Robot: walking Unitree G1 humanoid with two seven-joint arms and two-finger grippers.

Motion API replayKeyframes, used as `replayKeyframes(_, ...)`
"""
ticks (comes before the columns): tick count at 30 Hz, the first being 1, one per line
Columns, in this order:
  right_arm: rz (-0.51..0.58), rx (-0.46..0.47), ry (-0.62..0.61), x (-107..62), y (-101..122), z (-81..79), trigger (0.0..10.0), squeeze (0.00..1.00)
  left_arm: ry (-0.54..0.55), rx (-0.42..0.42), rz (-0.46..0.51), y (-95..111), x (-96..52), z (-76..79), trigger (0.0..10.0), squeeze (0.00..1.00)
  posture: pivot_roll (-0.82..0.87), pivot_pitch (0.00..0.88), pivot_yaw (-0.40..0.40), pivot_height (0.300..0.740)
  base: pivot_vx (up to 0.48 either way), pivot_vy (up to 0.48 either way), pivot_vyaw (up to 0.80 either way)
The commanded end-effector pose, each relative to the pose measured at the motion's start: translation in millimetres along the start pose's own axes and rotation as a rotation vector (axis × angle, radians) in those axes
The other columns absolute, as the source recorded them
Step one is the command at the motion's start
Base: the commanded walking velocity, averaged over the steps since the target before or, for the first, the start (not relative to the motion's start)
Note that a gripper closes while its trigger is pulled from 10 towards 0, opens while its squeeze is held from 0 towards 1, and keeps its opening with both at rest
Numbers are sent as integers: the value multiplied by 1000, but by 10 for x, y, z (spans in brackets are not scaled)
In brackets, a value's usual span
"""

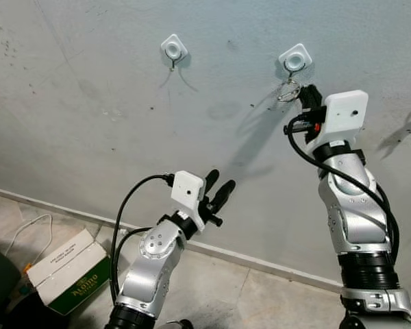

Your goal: Hang keys on a hook

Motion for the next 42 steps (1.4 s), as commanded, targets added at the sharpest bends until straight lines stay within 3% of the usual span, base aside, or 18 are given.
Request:
replayKeyframes(1,-14,-3,29,-4,-29,-79,10000,0,17,13,-5,-12,-13,-39,10000,0,-97,66,88,740,0,0,0)
replayKeyframes(10,-78,7,73,-43,-197,-219,10000,0,20,16,-4,-9,-11,-42,10000,0,-96,66,86,740,0,0,0)
replayKeyframes(41,-86,9,84,-49,-219,-248,10000,0,21,17,-4,-11,-13,-41,10000,0,-94,65,85,740,0,0,0)
replayKeyframes(42,-140,-9,122,-98,-369,-387,10000,0,-63,-86,146,310,35,139,10000,0,-96,77,75,740,0,0,0)
Point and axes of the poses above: a point about 5 cm out from each wrist's last joint towards the gripper, its own x axis pointing out of the wrist towards the gripper, its own y axis along the axis of the wrist's last joint, z = x × y, the point moved 2 cm from there along x, pointing out of the wrist towards the gripper, and after that the axes turned 7 degrees about -x, right-handed, at the moved point
